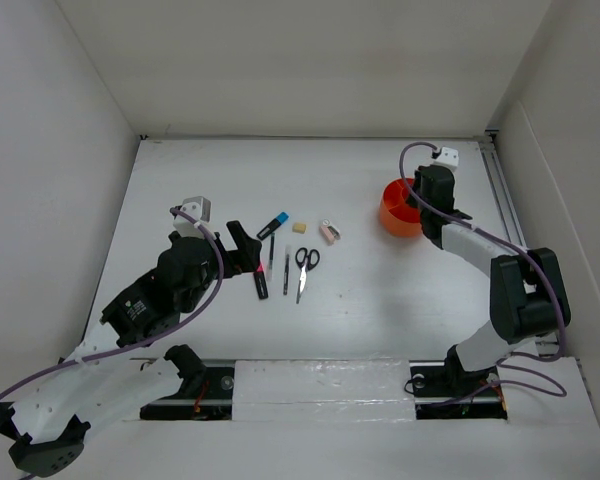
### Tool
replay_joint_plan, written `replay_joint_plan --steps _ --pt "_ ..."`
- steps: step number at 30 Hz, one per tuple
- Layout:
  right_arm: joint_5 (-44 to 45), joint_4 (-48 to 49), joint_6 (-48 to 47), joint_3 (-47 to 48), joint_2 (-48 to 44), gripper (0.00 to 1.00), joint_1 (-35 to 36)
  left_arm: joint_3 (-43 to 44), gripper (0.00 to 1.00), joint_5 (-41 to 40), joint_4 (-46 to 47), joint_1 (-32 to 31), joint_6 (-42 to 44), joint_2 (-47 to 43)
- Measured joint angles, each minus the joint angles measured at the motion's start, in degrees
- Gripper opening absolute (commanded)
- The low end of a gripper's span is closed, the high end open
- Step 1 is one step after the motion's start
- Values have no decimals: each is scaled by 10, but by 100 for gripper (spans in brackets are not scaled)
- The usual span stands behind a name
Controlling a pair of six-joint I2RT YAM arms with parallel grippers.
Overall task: Sort the stationery into containers
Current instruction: Place the pen in the storage box, then pick up the pen from the center of the board.
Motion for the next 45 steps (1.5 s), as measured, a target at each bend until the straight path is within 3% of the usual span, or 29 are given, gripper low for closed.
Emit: replay_joint_plan --steps 16,17,19,28,34,38,39,40,42,45 --pt "28 -26 13 -3 -72 58 33 0 100 0 0 0 0 0" --pt "34 -33 13 -3 -78 65 37 0 100 -1 0 0 0 0" --pt "49 -47 19 -3 -93 99 49 0 100 -3 0 0 0 0" --pt "80 -94 37 -3 -211 100 115 0 100 -25 -1 0 -9 1" --pt "123 -172 78 54 -197 98 242 0 100 -72 -26 0 -40 -7" --pt "134 -232 138 125 -116 78 332 2 100 -123 -63 0 -81 -29" --pt "131 -247 153 146 -86 61 352 2 100 -136 -71 0 -91 -38" --pt "127 -255 159 157 -65 54 362 2 100 -146 -79 0 -101 -48" --pt "115 -273 182 190 -9 48 382 2 100 -159 -89 0 -115 -70" --pt "99 -318 207 262 89 48 400 4 100 -171 -94 0 -123 -103"
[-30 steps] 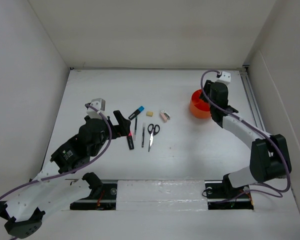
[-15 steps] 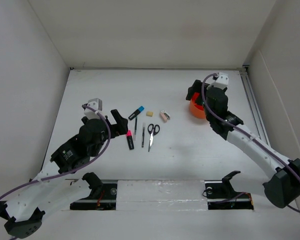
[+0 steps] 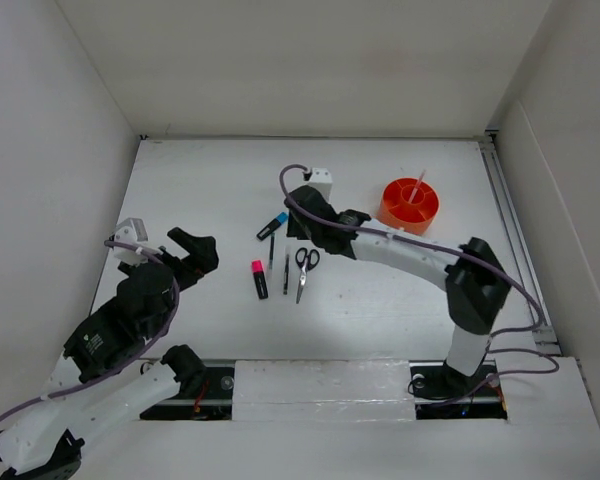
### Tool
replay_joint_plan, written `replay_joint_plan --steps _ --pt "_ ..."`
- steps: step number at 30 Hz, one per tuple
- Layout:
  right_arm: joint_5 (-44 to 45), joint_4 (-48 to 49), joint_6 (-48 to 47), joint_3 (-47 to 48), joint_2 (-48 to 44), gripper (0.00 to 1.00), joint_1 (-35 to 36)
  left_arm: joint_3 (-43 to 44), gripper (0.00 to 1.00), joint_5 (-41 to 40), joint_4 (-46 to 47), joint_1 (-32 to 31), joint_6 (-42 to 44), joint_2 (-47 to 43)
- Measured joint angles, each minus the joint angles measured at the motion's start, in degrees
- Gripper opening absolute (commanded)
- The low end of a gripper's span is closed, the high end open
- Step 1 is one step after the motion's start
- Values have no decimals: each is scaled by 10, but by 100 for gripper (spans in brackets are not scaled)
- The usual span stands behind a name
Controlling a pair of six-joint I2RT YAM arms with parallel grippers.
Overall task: Sort the stationery into containers
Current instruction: Pick up the pen from the center of the board.
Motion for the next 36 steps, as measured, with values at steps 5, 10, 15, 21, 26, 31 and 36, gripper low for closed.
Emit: replay_joint_plan --steps 5,10,15,21,26,31,36 --pt "-19 -52 26 83 117 48 26 5 100 -5 -1 0 -2 -3" --pt "-27 -90 50 113 160 48 43 5 100 2 0 0 1 16" --pt "-33 -105 60 117 164 48 45 5 100 10 7 0 9 20" --pt "-34 -115 64 155 203 48 45 5 100 19 11 0 14 1" --pt "-34 -131 66 171 229 48 45 5 100 20 12 0 14 -12" --pt "-34 -141 67 171 231 48 42 5 100 25 16 0 16 -13" --pt "-34 -146 67 178 235 48 34 5 100 31 17 0 20 -13"
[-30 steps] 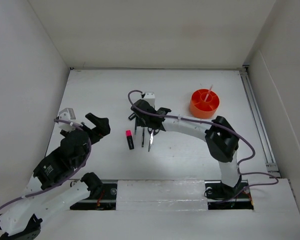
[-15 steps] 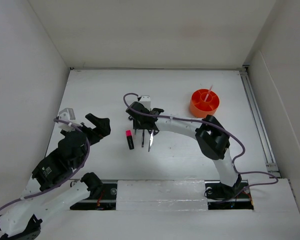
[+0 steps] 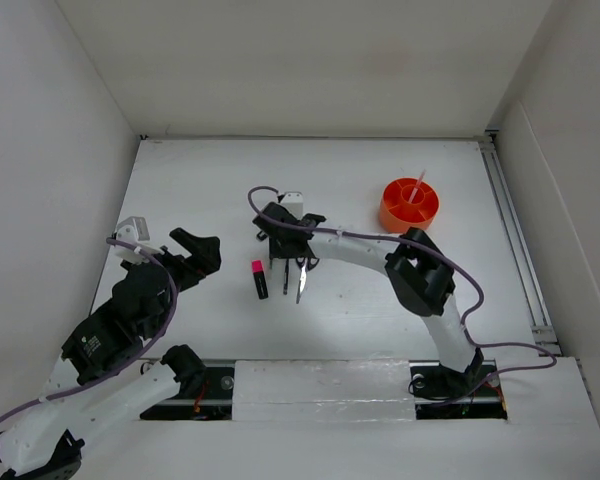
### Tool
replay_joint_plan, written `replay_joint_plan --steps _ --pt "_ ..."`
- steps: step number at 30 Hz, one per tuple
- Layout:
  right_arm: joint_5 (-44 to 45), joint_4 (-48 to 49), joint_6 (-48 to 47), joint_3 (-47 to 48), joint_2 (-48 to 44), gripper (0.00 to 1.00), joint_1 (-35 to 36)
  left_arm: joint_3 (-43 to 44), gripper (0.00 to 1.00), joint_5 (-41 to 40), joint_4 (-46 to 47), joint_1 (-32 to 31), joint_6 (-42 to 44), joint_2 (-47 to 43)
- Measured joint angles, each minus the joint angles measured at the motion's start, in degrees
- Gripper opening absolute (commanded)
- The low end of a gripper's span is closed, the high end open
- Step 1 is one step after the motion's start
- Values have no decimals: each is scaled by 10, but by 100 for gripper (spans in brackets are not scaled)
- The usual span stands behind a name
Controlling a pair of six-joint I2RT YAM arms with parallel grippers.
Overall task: Sort the stationery into containers
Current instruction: Pick up the pen from the center of the board.
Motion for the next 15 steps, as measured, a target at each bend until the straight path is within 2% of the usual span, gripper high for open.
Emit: replay_joint_plan --steps 15 --pt "-19 -3 0 9 29 46 -19 0 100 3 0 0 1 -4"
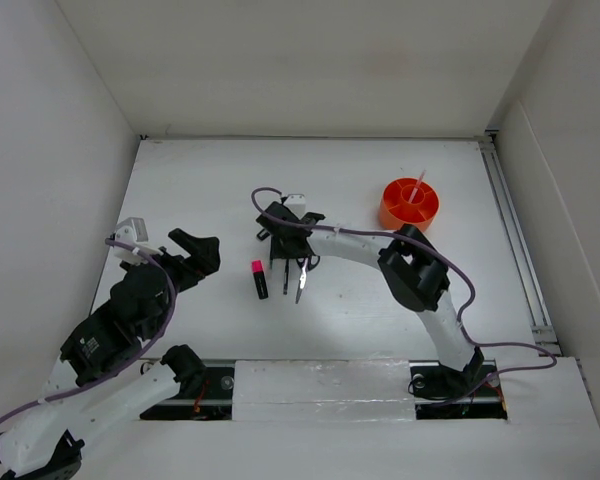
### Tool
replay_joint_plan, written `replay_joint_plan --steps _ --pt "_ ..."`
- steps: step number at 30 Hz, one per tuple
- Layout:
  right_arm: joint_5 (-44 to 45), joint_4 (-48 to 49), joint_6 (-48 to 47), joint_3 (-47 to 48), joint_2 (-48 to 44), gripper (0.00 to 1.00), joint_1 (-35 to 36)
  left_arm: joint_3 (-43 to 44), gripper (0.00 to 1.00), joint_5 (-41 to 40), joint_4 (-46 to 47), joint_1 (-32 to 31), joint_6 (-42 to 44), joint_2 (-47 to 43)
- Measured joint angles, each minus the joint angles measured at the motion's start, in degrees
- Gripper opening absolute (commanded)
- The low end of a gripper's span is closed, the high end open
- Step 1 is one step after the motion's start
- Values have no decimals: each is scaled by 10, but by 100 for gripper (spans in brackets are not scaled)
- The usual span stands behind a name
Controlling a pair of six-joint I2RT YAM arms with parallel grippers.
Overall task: Sort the stationery into containers
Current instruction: Pick up the pen from the center of the board.
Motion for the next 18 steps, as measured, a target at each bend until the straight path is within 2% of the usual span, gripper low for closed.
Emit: replay_joint_plan --steps 10,15,18 --pt "-8 -3 -1 11 14 38 0 0 100 0 0 0 0 -5" --pt "-7 -9 -2 11 14 28 -1 0 100 -1 0 0 0 -17" --pt "-5 -12 -1 11 14 13 -1 0 100 -1 1 0 0 -22"
